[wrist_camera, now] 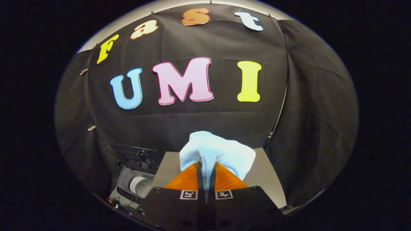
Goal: Put the clothes into the washing machine and then close the washing machine lid.
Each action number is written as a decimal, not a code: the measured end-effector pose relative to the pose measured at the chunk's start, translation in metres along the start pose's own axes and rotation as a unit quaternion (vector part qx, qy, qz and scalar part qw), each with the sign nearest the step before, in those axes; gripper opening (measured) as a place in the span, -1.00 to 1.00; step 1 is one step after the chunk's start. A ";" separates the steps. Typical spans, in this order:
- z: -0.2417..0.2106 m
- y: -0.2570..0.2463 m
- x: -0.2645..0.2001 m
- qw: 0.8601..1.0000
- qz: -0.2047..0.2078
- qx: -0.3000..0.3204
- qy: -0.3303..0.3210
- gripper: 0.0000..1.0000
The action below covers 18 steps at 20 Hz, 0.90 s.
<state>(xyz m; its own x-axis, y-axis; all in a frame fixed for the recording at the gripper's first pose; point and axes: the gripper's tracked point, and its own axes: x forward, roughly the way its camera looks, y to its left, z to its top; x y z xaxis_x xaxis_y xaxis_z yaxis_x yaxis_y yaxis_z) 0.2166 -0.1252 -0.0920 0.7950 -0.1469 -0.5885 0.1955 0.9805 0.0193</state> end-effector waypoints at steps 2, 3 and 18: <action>0.023 0.015 -0.015 1.000 0.007 -0.007 -0.028 -0.90; 0.034 0.023 -0.021 0.999 0.012 -0.008 -0.041 -0.90; 0.053 0.231 -0.036 0.984 0.161 -0.050 -0.057 -0.90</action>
<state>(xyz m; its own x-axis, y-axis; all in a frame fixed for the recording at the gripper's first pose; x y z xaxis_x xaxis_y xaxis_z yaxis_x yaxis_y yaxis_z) 0.2634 0.0993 -0.0239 0.8674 0.1645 -0.4696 -0.1289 0.9858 0.1073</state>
